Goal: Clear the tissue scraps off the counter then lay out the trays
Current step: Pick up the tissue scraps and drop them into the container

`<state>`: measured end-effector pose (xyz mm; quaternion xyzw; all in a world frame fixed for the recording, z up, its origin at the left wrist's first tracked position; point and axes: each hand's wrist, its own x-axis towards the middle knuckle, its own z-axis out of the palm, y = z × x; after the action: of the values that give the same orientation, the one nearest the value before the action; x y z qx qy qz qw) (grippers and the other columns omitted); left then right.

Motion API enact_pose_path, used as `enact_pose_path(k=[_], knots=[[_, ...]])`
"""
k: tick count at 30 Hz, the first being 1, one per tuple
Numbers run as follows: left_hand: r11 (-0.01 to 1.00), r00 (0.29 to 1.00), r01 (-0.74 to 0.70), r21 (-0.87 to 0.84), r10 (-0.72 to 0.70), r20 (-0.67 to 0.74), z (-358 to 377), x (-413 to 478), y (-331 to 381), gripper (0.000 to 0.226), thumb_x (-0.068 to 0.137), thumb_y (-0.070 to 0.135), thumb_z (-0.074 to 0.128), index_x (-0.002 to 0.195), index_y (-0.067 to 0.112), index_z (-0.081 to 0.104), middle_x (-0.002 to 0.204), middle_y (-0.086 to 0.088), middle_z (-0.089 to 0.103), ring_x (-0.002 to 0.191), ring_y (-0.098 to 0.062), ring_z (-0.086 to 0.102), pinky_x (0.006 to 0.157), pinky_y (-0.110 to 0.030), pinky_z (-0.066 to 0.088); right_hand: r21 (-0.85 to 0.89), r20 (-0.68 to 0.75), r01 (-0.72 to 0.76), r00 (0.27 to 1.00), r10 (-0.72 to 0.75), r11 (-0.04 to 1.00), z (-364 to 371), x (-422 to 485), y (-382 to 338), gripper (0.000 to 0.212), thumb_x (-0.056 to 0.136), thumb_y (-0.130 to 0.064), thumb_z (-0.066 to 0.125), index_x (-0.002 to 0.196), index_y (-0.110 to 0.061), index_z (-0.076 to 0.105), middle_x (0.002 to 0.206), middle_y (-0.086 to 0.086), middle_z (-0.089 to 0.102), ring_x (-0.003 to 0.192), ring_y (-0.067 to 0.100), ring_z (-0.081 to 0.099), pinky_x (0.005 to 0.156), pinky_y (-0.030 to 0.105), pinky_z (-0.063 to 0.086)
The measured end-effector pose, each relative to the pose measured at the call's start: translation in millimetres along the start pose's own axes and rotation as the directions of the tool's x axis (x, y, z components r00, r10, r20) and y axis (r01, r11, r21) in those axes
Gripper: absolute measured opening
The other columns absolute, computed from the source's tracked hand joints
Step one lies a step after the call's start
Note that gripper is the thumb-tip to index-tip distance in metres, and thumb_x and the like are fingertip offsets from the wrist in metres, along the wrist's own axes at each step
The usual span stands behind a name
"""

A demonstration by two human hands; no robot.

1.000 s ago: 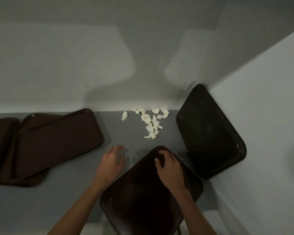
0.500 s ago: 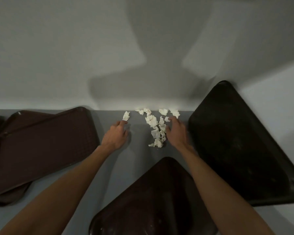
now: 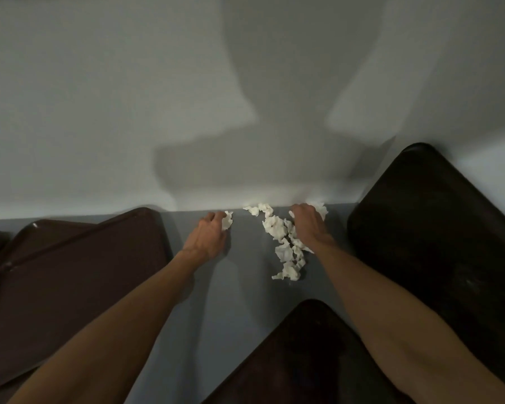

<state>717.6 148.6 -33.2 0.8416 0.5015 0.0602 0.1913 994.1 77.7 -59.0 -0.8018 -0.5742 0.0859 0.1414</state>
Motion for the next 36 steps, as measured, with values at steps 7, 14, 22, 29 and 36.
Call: enact_pose_path(k=[7,14,22,29,36], knots=[[0.996,0.995,-0.064,-0.056,0.068,0.073,13.0,36.8,-9.2,0.059,0.092,0.009,0.063,0.149,0.017,0.047,0.151,-0.016,0.043,0.132,-0.042,0.051,0.111,-0.047,0.044,-0.039,-0.018,0.039,0.999,-0.04,0.998,5.4,-30.1,1.5,0.022,0.095,0.009,0.052,0.099,-0.004,0.069,0.103,0.015,0.064,0.086,0.025,0.063,0.073,0.032,0.052],[0.99,0.989,-0.135,0.046,0.131,0.067,29.8,43.7,-12.3,0.025,0.085,0.001,0.067,0.109,0.004,0.074,0.118,-0.021,0.067,0.111,-0.038,0.065,0.098,-0.031,0.047,-0.049,0.038,-0.005,0.999,0.007,0.999,-1.9,-56.1,7.7,0.026,0.095,0.007,0.048,0.083,-0.009,0.064,0.097,0.012,0.064,0.078,0.021,0.061,0.066,0.033,0.051],[0.995,0.995,-0.099,-0.006,0.099,0.004,15.0,-12.7,4.4,0.041,0.087,0.0,0.067,0.12,0.023,0.076,0.113,-0.011,0.076,0.102,-0.029,0.073,0.094,-0.036,0.058,0.171,-0.136,-0.102,0.983,0.126,0.98,-23.7,-101.9,-0.6,0.021,0.101,-0.008,0.058,0.118,-0.011,0.071,0.111,0.006,0.069,0.093,0.016,0.057,0.081,0.026,0.045],[0.945,0.975,-0.22,-0.241,0.207,-0.078,-9.6,-114.8,47.5,0.032,0.097,0.012,0.067,0.122,0.013,0.048,0.083,-0.001,0.062,0.06,-0.007,0.055,0.056,-0.015,0.04,0.413,-0.246,-0.131,0.937,0.249,0.901,-56.8,-199.3,-36.3,0.024,0.099,-0.015,0.07,0.122,-0.02,0.073,0.113,-0.002,0.074,0.103,0.012,0.068,0.088,0.022,0.051],[0.896,0.966,-0.256,-0.363,0.246,-0.074,-24.1,-209.3,71.2,0.023,0.097,0.019,0.068,0.101,0.026,0.047,0.066,0.001,0.062,0.055,-0.01,0.056,0.054,-0.021,0.042,0.47,-0.303,-0.196,0.88,0.366,0.861,-76.7,-310.4,-71.7,0.02,0.1,-0.022,0.07,0.119,-0.023,0.075,0.112,-0.01,0.075,0.098,-0.001,0.064,0.084,-0.003,0.037]])
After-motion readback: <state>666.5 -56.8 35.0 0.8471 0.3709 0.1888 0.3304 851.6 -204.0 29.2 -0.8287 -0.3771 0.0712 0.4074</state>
